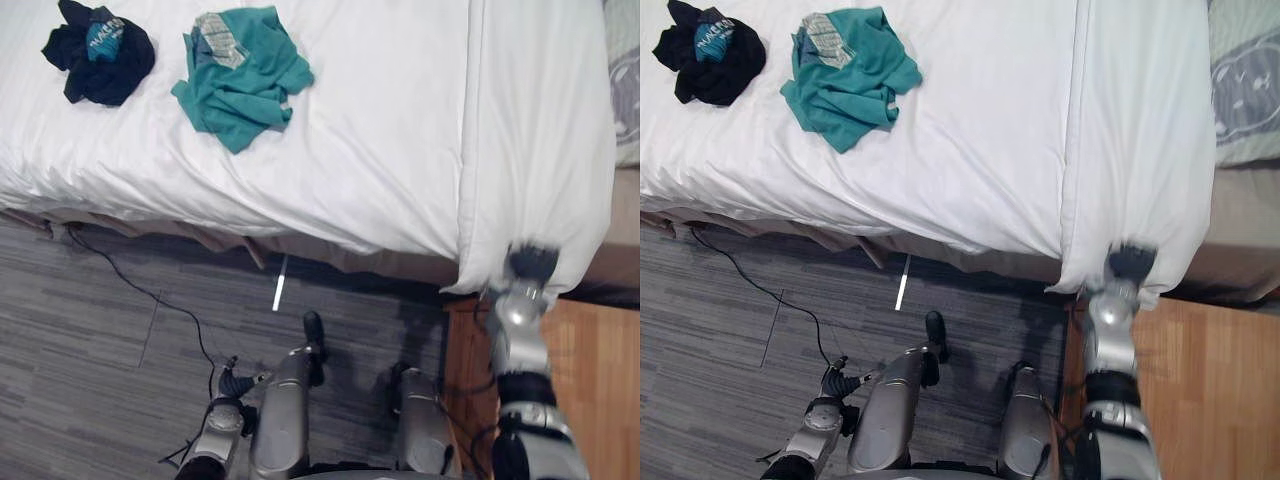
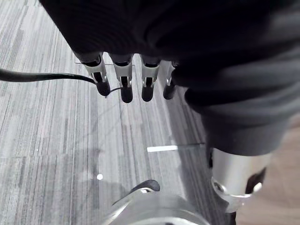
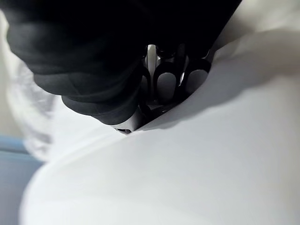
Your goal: Tidy the bed and pick cloth on bed and put in laundry
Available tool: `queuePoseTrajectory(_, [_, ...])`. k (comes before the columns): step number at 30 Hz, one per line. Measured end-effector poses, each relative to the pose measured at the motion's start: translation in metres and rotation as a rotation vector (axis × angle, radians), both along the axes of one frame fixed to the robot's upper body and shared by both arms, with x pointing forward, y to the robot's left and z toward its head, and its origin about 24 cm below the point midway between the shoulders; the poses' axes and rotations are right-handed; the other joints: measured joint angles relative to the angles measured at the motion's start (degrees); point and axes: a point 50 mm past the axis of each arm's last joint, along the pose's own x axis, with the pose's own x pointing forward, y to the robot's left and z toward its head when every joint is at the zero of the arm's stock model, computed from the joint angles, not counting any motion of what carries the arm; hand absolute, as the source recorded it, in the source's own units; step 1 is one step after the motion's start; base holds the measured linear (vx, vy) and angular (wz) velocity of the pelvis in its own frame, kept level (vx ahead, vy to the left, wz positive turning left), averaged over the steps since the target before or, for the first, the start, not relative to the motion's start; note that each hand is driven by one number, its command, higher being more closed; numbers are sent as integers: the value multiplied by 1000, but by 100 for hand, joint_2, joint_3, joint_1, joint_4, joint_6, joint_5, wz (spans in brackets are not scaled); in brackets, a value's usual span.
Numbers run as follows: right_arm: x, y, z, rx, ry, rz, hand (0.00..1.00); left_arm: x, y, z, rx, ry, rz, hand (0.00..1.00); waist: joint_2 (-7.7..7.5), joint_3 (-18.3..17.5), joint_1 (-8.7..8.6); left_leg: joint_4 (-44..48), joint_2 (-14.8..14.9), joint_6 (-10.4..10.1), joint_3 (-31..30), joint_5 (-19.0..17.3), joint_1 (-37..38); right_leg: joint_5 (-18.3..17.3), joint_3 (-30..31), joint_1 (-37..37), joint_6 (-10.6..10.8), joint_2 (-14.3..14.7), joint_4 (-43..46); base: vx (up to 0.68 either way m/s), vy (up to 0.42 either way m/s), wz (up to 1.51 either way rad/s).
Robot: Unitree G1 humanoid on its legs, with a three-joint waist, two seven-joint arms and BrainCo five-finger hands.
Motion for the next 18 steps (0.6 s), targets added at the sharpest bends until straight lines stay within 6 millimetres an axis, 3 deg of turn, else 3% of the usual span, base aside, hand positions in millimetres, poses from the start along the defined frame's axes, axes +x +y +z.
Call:
queuePoseTrajectory(1, [-28,7,-37,83,151,-15,0,-3,2,-1,-4,7,19,0,-70,-112,-6,-162,-49,-40,9,39,101,32,-39,126,20,-19,-177,122,-5,9])
queuePoseTrajectory(2, [-48,13,-59,134,246,-22,0,-5,3,-3,-7,15,34,0,-103,-211,-3,-295,-93,-65,7,100,164,66,-56,185,37,-29,-302,181,2,11])
queuePoseTrajectory(4, [-109,25,-106,242,485,-51,0,-12,4,-8,-10,48,46,0,-123,-438,-87,-696,-234,4,-33,311,457,202,-189,542,102,-40,-745,211,-6,19])
queuePoseTrajectory(7, [-160,32,-131,292,664,-57,0,-19,6,-11,-1,76,60,0,-186,-610,-161,-685,-306,12,-6,310,701,322,-227,972,182,-87,-1109,177,0,5])
queuePoseTrajectory(8, [-173,34,-136,305,708,-48,0,-18,6,-11,-7,69,71,0,-193,-626,-159,-261,-248,-33,16,195,636,384,-294,1226,193,-91,-1296,106,1,4])
queuePoseTrajectory(10, [-177,35,-138,311,729,-21,0,-17,9,-10,-18,61,104,0,-191,-632,-159,643,-53,-205,134,9,358,394,-358,1430,181,-107,-1328,15,39,7])
queuePoseTrajectory(12, [-177,37,-139,306,736,10,0,-18,11,-11,-31,58,145,0,-208,-675,-124,1304,191,-232,424,-137,182,399,-376,1523,172,-179,-1327,-46,70,-6])
queuePoseTrajectory(13, [-179,33,-139,299,744,16,0,-20,13,-11,-41,59,176,0,-197,-692,-106,1785,465,22,665,-531,94,400,-372,1552,172,-184,-1303,-44,155,-28])
queuePoseTrajectory(14, [-179,30,-139,294,748,22,0,-27,15,-14,-46,80,203,0,-153,-794,-115,2267,805,77,792,-910,80,409,-328,1558,191,-250,-1271,-45,212,-35])
queuePoseTrajectory(16, [-181,28,-139,281,773,33,0,-39,20,-19,-46,118,243,0,-213,-941,-136,2198,1224,40,685,-1071,226,486,-209,1539,332,-498,-1311,25,289,-22])
queuePoseTrajectory(18, [-181,28,-141,285,790,60,0,-42,25,-19,-39,125,258,0,-236,-957,-148,1308,1588,-134,125,-954,309,558,-183,1495,478,-775,-1338,67,378,13])
